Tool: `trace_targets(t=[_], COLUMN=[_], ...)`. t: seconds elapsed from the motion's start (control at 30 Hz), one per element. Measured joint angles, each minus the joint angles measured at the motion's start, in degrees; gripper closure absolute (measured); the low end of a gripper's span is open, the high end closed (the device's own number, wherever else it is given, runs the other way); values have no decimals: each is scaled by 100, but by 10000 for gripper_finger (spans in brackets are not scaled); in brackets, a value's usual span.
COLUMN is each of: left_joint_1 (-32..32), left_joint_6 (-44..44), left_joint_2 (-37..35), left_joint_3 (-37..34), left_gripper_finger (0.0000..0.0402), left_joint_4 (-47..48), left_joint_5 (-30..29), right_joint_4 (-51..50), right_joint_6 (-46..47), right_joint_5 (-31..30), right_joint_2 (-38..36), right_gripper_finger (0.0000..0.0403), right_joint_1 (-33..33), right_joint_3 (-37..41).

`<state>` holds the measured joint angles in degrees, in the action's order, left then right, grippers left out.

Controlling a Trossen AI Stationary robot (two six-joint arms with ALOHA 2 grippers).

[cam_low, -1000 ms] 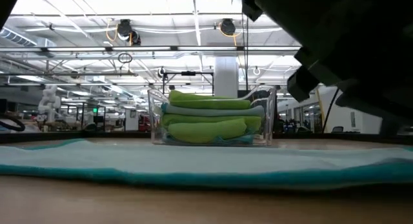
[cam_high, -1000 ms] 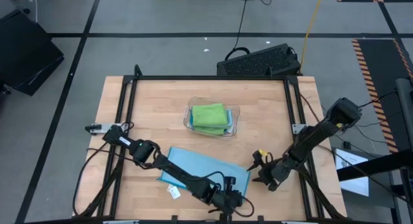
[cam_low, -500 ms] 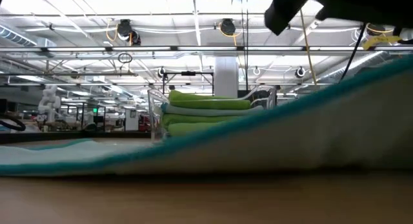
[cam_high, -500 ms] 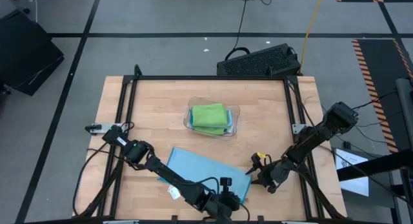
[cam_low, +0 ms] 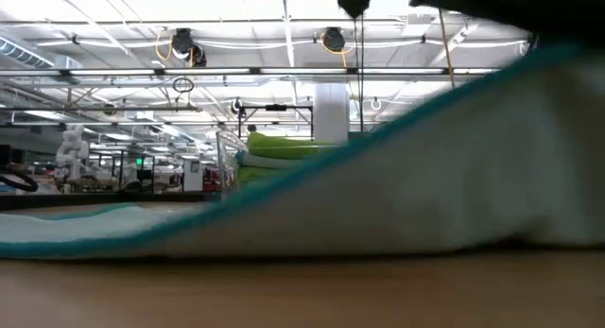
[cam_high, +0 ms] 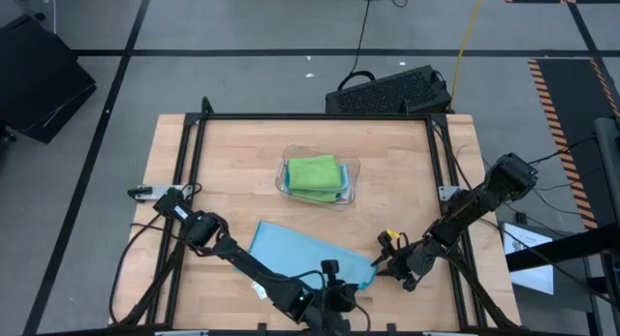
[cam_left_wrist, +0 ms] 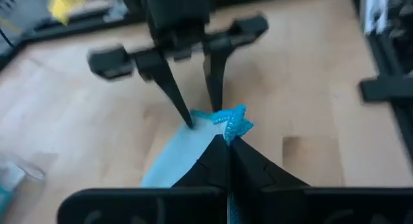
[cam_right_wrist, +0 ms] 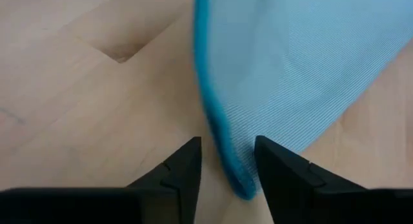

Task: Fold microfiber towels
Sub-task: Fold the blue microfiber cloth

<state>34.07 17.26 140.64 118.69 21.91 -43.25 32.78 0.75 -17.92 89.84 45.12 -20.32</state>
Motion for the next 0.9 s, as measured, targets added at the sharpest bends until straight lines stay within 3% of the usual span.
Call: trace_targets(t=[0.2, 0.47, 0.57, 0.67, 0.9], left_joint_1=[73, 73, 62, 60, 62], left_joint_6=[0, 114, 112, 124, 260], left_joint_2=[-229, -213, -212, -212, -211], left_joint_3=[2, 0, 0, 0, 0], left_gripper_finger=[397, 394, 397, 391, 395], left_joint_4=[108, 228, 250, 275, 415], left_joint_5=[-146, -133, -95, -95, -85], right_joint_4=[39, 305, 196, 120, 166], right_joint_6=[8, 24, 51, 172, 726], right_joint_5=[24, 18, 18, 19, -170], right_joint_2=[0, 4, 4, 4, 2], right_gripper_finger=[295, 391, 398, 373, 248], right_joint_1=[-2, -2, 2, 84, 336], right_joint_3=[4, 11, 11, 11, 11])
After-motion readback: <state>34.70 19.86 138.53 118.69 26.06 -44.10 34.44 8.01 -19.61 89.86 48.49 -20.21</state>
